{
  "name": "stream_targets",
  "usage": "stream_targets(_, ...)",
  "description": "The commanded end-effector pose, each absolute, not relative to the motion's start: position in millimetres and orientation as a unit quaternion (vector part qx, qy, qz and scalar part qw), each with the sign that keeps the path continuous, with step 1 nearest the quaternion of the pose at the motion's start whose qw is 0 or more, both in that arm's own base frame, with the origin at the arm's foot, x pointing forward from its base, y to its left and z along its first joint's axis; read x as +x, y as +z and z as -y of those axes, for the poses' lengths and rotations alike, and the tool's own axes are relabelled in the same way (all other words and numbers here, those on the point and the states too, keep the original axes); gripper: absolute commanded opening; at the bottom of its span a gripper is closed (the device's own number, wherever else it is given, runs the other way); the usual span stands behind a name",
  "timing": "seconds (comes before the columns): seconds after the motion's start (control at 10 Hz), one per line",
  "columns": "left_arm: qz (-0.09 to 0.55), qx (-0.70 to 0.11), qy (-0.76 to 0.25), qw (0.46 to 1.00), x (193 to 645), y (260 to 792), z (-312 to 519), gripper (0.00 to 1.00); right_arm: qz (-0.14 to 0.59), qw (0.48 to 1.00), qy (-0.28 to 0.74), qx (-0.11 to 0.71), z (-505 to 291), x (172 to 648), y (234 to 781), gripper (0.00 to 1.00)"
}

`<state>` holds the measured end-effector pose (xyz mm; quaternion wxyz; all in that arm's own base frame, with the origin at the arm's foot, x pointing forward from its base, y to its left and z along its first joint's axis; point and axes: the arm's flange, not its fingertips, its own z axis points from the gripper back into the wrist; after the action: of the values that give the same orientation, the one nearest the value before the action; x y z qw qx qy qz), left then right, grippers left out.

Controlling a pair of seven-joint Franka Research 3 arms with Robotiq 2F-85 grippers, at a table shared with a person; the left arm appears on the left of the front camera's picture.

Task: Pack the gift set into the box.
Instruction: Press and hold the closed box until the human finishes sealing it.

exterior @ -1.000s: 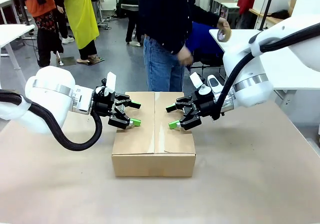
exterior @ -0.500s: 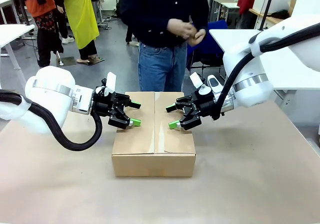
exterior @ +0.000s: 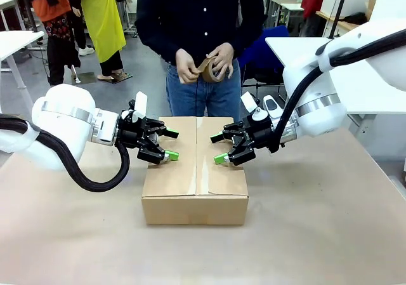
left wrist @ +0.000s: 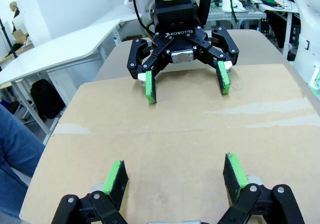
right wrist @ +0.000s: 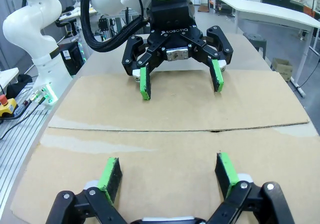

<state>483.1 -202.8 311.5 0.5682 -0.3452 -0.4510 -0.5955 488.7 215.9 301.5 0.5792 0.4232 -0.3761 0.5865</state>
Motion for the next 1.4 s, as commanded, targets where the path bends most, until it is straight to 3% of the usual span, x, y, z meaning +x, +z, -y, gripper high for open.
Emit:
stream_targets(0.0,0.45,-0.344,-0.595,0.571,482.4,309.9,202.6,1.0,0.379,0.578,0.587,0.421,-215.6,486.7,298.3,1.0)
stream_targets(1.3,0.45,-0.344,-0.595,0.571,482.4,309.9,202.6,1.0,0.379,0.578,0.587,0.421,-215.6,486.7,298.3,1.0)
